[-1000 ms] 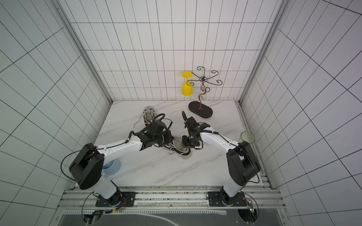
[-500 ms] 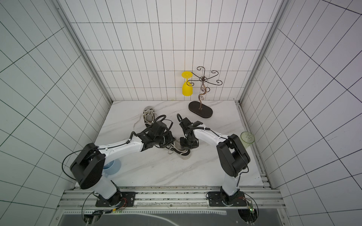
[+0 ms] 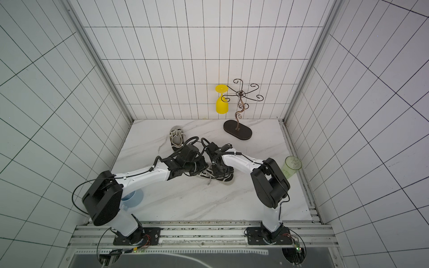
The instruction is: Insert the insole into the shoe
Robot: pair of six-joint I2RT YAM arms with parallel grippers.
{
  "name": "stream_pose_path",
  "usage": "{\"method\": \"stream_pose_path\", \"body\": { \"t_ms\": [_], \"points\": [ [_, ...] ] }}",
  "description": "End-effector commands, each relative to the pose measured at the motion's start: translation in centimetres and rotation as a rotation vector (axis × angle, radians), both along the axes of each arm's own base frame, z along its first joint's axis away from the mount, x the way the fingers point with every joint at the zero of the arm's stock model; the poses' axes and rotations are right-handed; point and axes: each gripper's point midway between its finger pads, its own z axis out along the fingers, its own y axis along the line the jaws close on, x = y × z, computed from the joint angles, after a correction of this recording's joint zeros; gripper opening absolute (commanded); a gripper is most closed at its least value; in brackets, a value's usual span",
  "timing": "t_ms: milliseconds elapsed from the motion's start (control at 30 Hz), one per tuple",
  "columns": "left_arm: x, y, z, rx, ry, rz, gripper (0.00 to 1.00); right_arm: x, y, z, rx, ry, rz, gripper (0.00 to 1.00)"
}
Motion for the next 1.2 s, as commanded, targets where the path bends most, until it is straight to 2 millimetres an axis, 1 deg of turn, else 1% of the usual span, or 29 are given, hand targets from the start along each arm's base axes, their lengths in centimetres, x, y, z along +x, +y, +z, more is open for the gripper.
{"method": "stream_pose_path", "body": {
  "t_ms": [0, 100, 167, 233, 367, 467, 567, 667, 833, 900, 967, 1067, 1167],
  "points": [
    [0.9, 0.6, 2.3, -0.021, -0.073, 0.023, 0.0, 0.7, -1.7, 1.9, 0.094, -0.011, -0.109, 0.65],
    [0.8, 0.6, 1.1, -0.008, -0.051, 0.021, 0.0, 1.7, -1.0, 4.1, 0.201, -0.03, -0.129, 0.68],
    [0.7, 0.4, 0.5, -0.006, -0.043, 0.022, 0.0, 2.2, -1.0, 5.4, 0.222, -0.053, -0.129, 0.69],
    [0.7, 0.4, 0.1, -0.001, -0.037, 0.023, 0.0, 2.5, -1.3, 6.1, 0.218, -0.078, -0.132, 0.7],
    [0.6, 0.2, -0.2, 0.002, -0.036, 0.029, 0.0, 1.9, -2.7, 5.8, 0.182, -0.072, -0.148, 0.71],
    [0.7, -0.1, -0.3, 0.001, -0.033, 0.03, 0.0, 1.1, -3.0, 5.6, 0.183, -0.058, -0.141, 0.7],
    [0.9, -0.3, -0.3, -0.002, -0.036, 0.03, 0.0, 0.0, -2.8, 4.8, 0.205, -0.011, -0.116, 0.66],
    [0.9, -0.5, -0.3, -0.004, -0.037, 0.023, 0.0, -0.5, -2.7, 3.9, 0.213, 0.004, -0.114, 0.64],
    [0.9, -0.6, -0.1, -0.006, -0.041, 0.019, 0.0, -1.2, -2.7, 1.0, 0.188, 0.063, -0.1, 0.61],
    [1.0, -0.7, 0.0, -0.006, -0.046, 0.012, 0.0, -1.1, -2.9, 0.0, 0.173, 0.064, -0.111, 0.59],
    [1.0, -0.6, 0.1, -0.004, -0.05, 0.01, 0.0, -0.7, -3.2, -0.9, 0.152, 0.048, -0.132, 0.54],
    [0.9, -0.6, 0.3, -0.001, -0.055, 0.005, 0.0, -0.3, -3.8, -2.5, 0.109, 0.057, -0.161, 0.44],
    [0.9, -0.6, 0.5, 0.004, -0.062, -0.01, 0.0, 0.0, -3.9, -3.6, 0.089, 0.064, -0.179, 0.41]
  ]
}}
